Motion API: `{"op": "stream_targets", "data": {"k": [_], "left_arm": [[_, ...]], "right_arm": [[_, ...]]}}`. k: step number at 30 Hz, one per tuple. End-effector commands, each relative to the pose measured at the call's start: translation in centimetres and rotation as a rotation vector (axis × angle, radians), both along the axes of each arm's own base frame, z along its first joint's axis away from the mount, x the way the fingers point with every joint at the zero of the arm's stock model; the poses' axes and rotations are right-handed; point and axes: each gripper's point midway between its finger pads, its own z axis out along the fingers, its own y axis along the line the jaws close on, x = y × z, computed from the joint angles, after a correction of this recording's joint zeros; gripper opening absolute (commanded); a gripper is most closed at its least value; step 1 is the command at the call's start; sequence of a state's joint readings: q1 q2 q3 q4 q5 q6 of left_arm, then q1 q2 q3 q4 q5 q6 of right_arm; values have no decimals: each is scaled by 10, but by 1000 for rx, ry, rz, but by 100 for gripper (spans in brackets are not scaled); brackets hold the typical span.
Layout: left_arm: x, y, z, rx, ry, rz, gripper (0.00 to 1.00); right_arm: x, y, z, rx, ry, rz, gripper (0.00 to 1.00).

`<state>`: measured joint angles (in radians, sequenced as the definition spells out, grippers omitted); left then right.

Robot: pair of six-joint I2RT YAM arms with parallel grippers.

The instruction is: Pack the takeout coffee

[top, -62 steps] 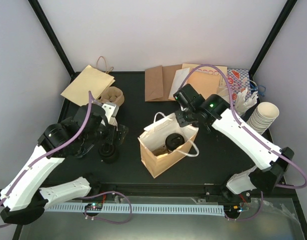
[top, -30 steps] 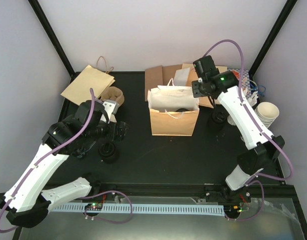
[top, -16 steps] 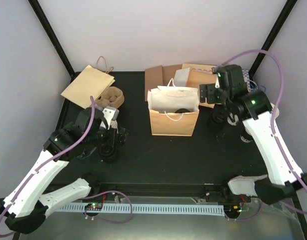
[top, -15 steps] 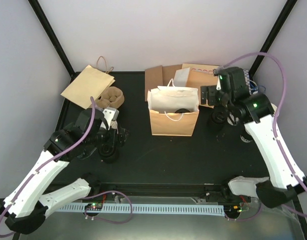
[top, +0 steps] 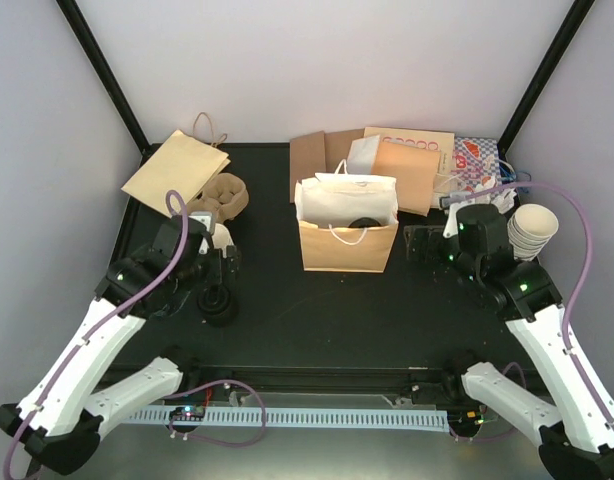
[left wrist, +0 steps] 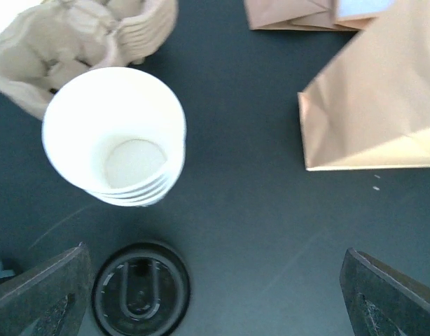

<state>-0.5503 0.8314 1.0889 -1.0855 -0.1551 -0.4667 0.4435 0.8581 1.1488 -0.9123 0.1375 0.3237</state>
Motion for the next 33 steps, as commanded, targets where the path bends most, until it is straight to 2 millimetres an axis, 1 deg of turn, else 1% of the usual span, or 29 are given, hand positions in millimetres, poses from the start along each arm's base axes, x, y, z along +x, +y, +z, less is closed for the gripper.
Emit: {"op": "stream_targets", "data": {"k": [1,5,8,10,13,15,16,17,19,20,21,24,25,26,28,30,32,33], "left_arm": [[14,24,8,52,-34,96,99],[21,35,1,66,-25,143,99],[26,45,-6,125,-19,173,96],[28,51,-7,170,-14,190,95],[32,56,-9,216,-1,199,94],[35,52,-10,217,3,180,92],[36,47,-10,203,6,154,91],[38,39,-10,187,6,110,89],[40,20,-12,144,15,15,87],[40,12,-13,122,24,-26,87],[40,5,-15,100,38,-56,87],[40,-6,-15,59,62,-92,87],[39,-10,-13,43,58,-111,86],[38,-16,-11,20,47,-141,86],[36,-27,-5,-18,16,-199,85],[34,-35,1,-54,-23,-244,85],[30,-43,7,-97,-51,-281,85],[27,-47,9,-124,-59,-302,85]], "right_arm": [[-4,17,-8,129,-7,45,100],[-9,18,-32,153,38,36,100],[-12,17,-51,170,85,13,100],[-15,21,-62,200,114,14,99],[-19,33,-77,271,151,48,98],[-21,36,-88,295,170,49,98],[-22,34,-92,292,176,37,98],[-21,29,-95,278,180,8,98],[-17,10,-97,221,171,-94,98],[-16,0,-96,187,165,-138,97],[-15,-10,-94,151,157,-185,94],[-10,-41,-78,34,120,-319,79],[-8,-50,-69,-11,108,-355,75],[-7,-57,-61,-51,99,-383,73],[-2,-71,-38,-115,69,-431,70],[2,-86,-21,-167,62,-487,68],[7,-104,-6,-208,62,-547,68],[8,-114,-2,-226,71,-579,67]]}}
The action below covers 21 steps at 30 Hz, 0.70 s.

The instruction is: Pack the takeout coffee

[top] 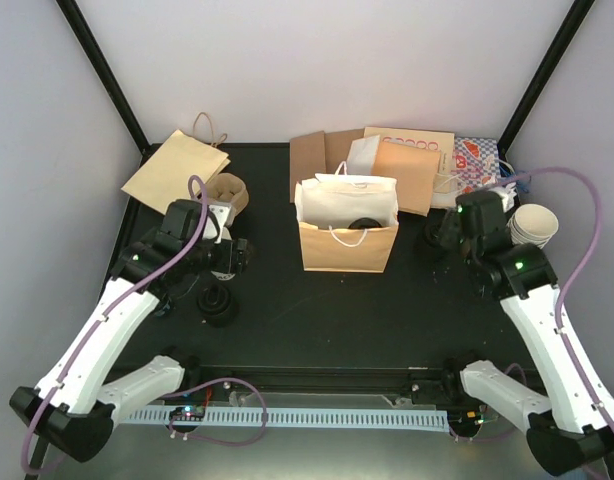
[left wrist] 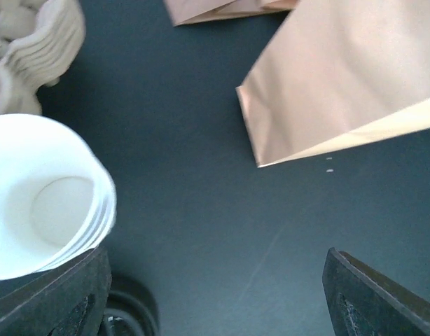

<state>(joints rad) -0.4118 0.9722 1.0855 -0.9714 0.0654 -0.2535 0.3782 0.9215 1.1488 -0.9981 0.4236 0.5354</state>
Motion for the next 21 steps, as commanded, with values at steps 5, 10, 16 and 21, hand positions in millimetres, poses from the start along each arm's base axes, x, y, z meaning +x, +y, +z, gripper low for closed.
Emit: {"op": "stream_targets", "data": {"k": [5,10,16,21], "left_arm": [[-16,-41,31,-218,-141,-216,85],[-23,-47,28,-231,-141,-274,85],[-24,-43,17,-176,-149,-294,85],[-28,-42,10,-209,-162,-277,86]], "right_arm": [[8,-71,30,-86,47,-256,62],[22,-102,38,-68,90,-338,59],[28,-117,39,-3,108,-426,87],[32,-117,36,5,195,-419,99]]}}
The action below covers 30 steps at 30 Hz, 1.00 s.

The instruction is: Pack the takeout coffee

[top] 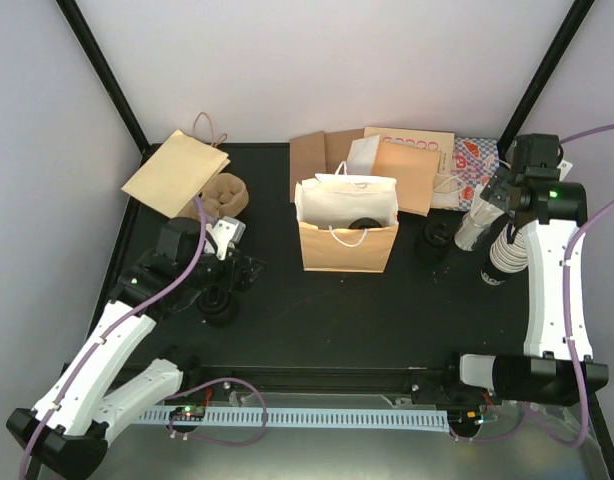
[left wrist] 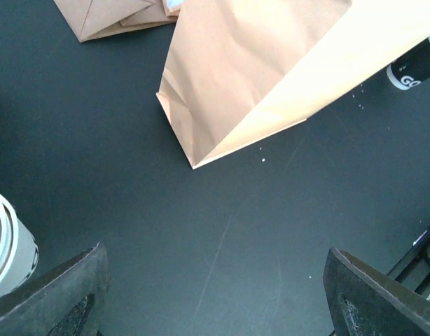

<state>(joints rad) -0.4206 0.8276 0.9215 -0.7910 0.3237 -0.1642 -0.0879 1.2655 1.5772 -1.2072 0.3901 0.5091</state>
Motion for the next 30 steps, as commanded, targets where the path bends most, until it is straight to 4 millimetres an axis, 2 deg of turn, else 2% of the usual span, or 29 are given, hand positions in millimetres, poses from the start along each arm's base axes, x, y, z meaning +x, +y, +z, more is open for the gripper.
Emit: {"op": "stream_targets", "data": {"k": [1,5,9,16,23,30], "left_arm": [[-5,-5,3,-48,-49,-26,86],[-10,-9,-8,-86,-50,-43,86],[-11,-8,-7,-86,-67,-48,87],[-12,-11,-10,-92,-58,-63,87],[-13,-11,-10,-92,-61,-65,87],[-13,-11,-11,-90,-59,-66,88]], "right_arm": [[0,1,-2,9,61,25,100],[3,-4,4,-48,40,52,100],[3,-9,-2,-38,116,42,87],[16,-3,-18,1,171,90,63],[18,-20,-29,-70,243,24,57],[25,-20,-39,-38,232,21,51]]}}
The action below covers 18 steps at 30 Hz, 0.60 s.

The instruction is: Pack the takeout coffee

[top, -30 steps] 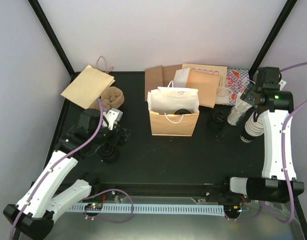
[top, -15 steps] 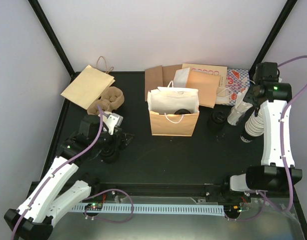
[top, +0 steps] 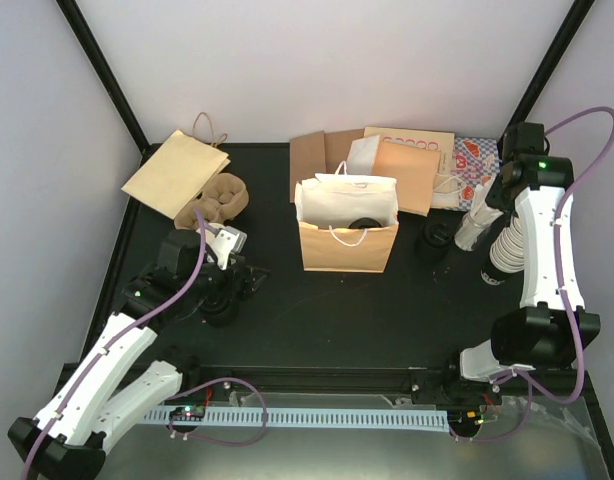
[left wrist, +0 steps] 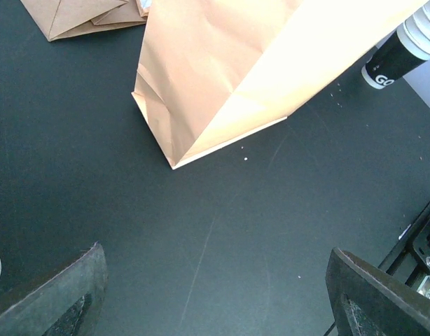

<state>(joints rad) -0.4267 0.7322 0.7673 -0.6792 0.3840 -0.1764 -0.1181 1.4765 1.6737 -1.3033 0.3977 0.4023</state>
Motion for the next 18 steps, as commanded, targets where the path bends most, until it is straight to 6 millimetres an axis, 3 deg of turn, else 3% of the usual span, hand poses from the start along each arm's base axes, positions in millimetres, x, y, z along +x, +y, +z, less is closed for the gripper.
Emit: {"op": "stream_targets", "data": {"k": [1,8,18], "left_arm": [[0,-5,9,-29,-33,-19,88],[0,-5,7,-27,-27,-21,88],[1,-5,6,-24,-21,-21,88]], "right_arm": [[2,-7,-1,1,-25,-28,51],[3,-10,-13,33,-15,-20,46],[9,-4,-24,67,-3,11,27]]}}
